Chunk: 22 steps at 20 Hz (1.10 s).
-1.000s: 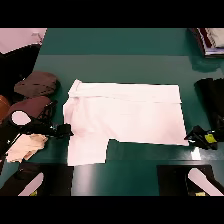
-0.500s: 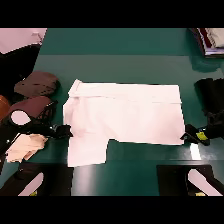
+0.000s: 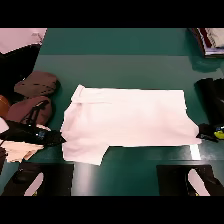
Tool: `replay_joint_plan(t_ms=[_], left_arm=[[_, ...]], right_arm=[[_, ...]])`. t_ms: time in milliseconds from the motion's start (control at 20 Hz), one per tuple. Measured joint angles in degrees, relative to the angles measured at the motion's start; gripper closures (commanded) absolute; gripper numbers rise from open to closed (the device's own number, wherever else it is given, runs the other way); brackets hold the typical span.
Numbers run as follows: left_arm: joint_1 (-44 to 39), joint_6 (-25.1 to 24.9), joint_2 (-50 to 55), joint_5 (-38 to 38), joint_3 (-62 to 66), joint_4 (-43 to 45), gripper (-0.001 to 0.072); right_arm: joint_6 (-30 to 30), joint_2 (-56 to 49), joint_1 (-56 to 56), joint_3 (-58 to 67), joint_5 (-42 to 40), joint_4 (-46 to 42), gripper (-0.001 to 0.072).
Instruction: Fold the shirts.
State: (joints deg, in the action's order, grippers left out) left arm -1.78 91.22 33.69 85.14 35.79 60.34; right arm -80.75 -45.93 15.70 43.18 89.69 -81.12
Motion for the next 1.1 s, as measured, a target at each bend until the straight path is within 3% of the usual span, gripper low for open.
replay_joint_plan(t_ms=[250, 500, 850, 900, 950, 1000, 1050, 1100], left_arm=[[0.0, -0.68, 6.08, -8.15, 8.35, 1.18, 0.0688], [-0.02, -5.05, 26.12, -19.61, 20.96, 1.73, 0.0687], [-0.02, -9.01, 49.62, -28.0, 36.65, 0.5, 0.0683], [-0.02, -9.14, 51.06, -29.31, 37.59, 0.2, 0.047], [0.0, -9.25, 52.13, -30.23, 38.29, 0.2, 0.0183], [0.04, -9.25, 52.81, -31.01, 38.95, 0.11, 0.0166], [0.09, -8.96, 53.29, -31.58, 39.67, -0.15, 0.0231], [0.07, -8.74, 53.64, -31.52, 40.63, -0.22, 0.0229]], right_arm=[[0.17, -6.49, -4.59, 9.86, -2.14, -0.66, 0.0699], [0.22, -23.04, -8.76, 23.45, -6.56, -0.87, 0.0699], [0.24, -42.77, -10.49, 40.04, -10.23, 1.99, 0.0688], [0.24, -44.98, -10.56, 41.99, -10.47, 2.99, 0.0543], [0.24, -46.97, -10.58, 43.78, -10.64, 4.13, 0.031], [0.37, -48.57, -10.56, 45.33, -10.82, 5.11, 0.0272], [0.74, -49.77, -10.56, 46.69, -10.82, 6.36, 0.0273], [1.64, -50.66, -10.25, 47.89, -10.75, 8.15, 0.0272]])
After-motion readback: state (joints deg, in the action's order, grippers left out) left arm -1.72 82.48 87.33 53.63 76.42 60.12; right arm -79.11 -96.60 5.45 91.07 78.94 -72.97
